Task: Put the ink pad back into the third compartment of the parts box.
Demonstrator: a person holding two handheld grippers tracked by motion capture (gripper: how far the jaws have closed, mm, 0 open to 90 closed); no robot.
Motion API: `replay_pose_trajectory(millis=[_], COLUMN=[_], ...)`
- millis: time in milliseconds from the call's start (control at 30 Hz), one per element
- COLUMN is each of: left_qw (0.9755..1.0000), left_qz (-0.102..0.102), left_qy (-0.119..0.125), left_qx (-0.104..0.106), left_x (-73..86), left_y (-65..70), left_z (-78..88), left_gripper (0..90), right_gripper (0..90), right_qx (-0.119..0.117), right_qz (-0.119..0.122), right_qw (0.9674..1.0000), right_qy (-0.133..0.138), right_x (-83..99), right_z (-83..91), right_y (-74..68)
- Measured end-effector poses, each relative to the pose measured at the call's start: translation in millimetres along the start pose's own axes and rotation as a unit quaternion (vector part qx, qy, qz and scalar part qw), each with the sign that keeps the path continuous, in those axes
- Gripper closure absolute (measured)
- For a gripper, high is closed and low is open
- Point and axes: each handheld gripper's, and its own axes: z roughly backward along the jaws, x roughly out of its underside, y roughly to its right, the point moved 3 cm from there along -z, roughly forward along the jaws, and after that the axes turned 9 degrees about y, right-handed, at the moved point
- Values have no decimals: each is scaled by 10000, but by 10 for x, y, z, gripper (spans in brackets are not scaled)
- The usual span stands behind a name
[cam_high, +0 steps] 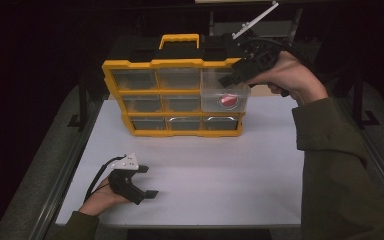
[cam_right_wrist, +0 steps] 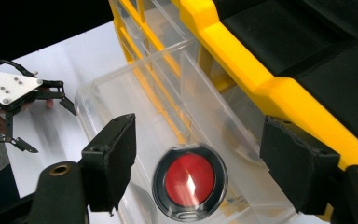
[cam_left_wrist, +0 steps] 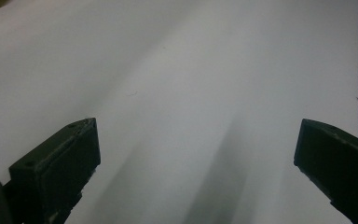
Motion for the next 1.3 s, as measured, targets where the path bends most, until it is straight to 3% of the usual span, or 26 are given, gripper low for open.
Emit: replay_pose_trajectory(millis=[600,933,1300], left_qw=[10000,10000,10000], left_qz=[17,22,7], left_qy=[-46,-52,-61], left_qx=[-12,-20,-8], left_x=[19,21,23], left_y=[-7,-10,-3], left_z=[-19,-17,-22], left_gripper=[0,0,0], right_gripper=[217,165,135], right_qx=[118,157,133], right_qz=[1,-35,33], right_qw=[9997,9996,9995], right_qy=[217,223,273], right_x=[202,463,764], right_z=[367,385,275], right_y=[-33,-56,-127])
